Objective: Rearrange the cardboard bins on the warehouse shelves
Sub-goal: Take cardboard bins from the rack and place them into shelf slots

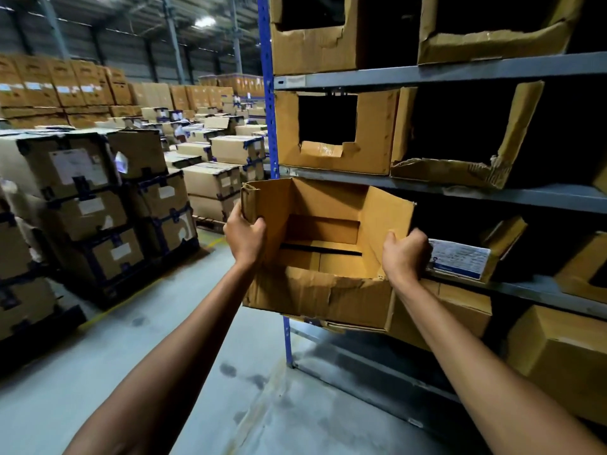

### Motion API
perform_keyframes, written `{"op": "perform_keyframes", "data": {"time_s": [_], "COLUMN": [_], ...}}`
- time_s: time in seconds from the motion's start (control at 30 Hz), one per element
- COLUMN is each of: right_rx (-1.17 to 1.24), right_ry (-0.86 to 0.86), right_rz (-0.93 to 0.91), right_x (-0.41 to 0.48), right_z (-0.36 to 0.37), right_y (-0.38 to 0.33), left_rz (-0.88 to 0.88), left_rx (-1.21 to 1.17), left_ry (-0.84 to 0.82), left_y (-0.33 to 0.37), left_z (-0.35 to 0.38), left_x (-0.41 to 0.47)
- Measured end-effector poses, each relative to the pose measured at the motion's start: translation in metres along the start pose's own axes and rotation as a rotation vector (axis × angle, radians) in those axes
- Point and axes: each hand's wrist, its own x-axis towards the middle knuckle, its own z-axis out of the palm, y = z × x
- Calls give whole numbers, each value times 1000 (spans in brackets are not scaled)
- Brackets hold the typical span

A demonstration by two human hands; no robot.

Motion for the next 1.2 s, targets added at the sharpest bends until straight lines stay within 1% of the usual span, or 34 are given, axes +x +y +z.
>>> {"op": "perform_keyframes", "data": {"time_s": [0.1,0.23,0.37,0.43,0.5,0.6,0.67,0.73,0.87,0.97,1.1,1.2], "right_rx": [1,19,0,-56,-90,-145,-194,-256,-360,-372,-445,-486], "right_ry": [49,76,120,91,3,-120,-188,-246,-314,-338,-257,-204], "right_rz": [-19,1,16,21,82,233,307,336,304,289,256,258], "right_x": [-13,-30,-34,-32,-26,-18,-13,-7,14,36,67,93], "right_z": [33,75,101,109,121,137,146,153,168,186,218,241], "right_y": [7,24,31,32,36,46,57,66,71,80,92,102], "left_rz": [-6,-37,-81,-122,-230,-349,-368,-359,-334,-336,-289,-270], "left_rx": [-23,-133,-152,-75,23,208,361,406,322,223,154,159], "left_ry": [-38,-100,-178,-225,-296,-499,-626,-693,-692,-679,-642,-662], "left_y": [-35,-76,-113,-123,-132,-150,-162,-173,-187,-199,-219,-232], "left_z": [5,10,23,31,39,51,58,66,86,107,144,176], "left_x": [26,45,55,62,71,83,90,95,113,126,146,166]}}
